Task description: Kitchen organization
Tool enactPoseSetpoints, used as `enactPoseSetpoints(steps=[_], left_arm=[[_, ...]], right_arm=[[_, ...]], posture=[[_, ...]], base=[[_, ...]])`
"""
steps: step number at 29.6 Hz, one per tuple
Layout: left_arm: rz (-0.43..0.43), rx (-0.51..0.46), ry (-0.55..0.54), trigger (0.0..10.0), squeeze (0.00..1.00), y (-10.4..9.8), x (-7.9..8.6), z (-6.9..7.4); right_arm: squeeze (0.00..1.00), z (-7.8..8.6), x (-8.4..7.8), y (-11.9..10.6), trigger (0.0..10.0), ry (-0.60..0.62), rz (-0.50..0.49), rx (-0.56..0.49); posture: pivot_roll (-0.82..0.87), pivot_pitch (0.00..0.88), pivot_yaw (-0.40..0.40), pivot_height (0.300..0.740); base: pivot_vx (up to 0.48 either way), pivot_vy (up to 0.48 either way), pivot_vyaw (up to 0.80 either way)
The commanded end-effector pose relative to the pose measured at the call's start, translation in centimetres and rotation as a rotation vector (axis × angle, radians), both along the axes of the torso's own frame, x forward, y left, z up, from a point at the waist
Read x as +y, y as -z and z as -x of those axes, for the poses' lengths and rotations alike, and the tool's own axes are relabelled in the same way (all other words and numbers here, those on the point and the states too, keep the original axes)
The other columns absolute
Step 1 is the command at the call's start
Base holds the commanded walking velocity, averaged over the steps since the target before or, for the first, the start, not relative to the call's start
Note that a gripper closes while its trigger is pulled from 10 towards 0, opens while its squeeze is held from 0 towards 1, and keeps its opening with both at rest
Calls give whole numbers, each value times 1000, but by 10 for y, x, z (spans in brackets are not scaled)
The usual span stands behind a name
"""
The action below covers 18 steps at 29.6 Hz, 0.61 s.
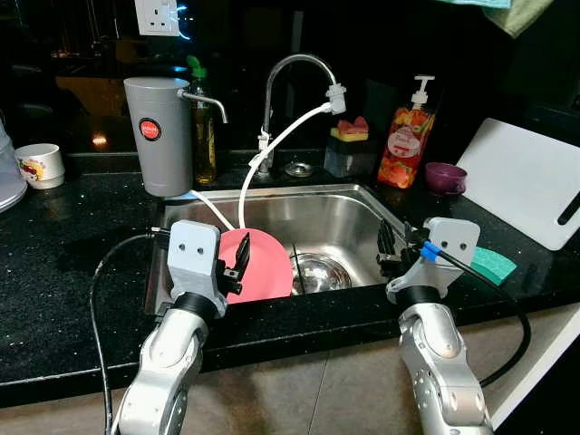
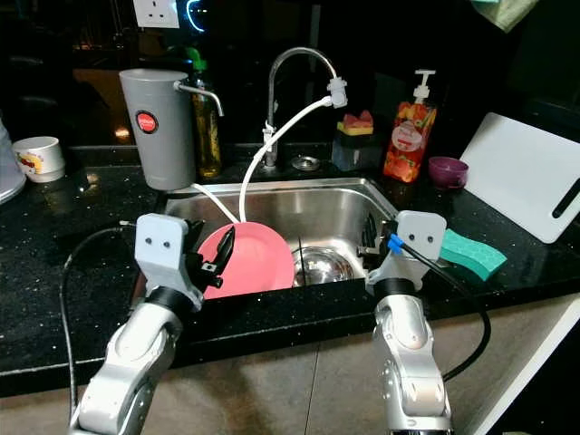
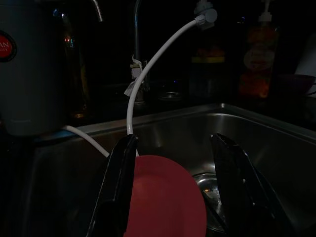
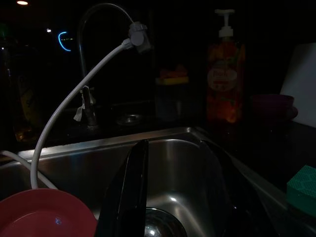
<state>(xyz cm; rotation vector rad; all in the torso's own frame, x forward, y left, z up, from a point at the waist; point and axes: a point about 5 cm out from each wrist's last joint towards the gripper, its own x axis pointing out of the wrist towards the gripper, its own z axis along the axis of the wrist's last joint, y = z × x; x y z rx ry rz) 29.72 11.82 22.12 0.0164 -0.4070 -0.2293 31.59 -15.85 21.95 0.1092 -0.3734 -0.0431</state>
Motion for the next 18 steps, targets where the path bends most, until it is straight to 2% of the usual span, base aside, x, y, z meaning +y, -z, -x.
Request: enactPoseSetpoints(steps=[1,18], left_arm=[[-4,7,-4,10000,0,1,-1,-2],[0,4,-1,10000,0,1,-2,-2]], right_arm=[[0,2,-2,1,10000,10,1,-1],[0,1,-2,0,10000,12,2,-7]], posture=[[102,32,-77,740],[100,30,-77,740]], base=[[0,0,0],[0,0,0]])
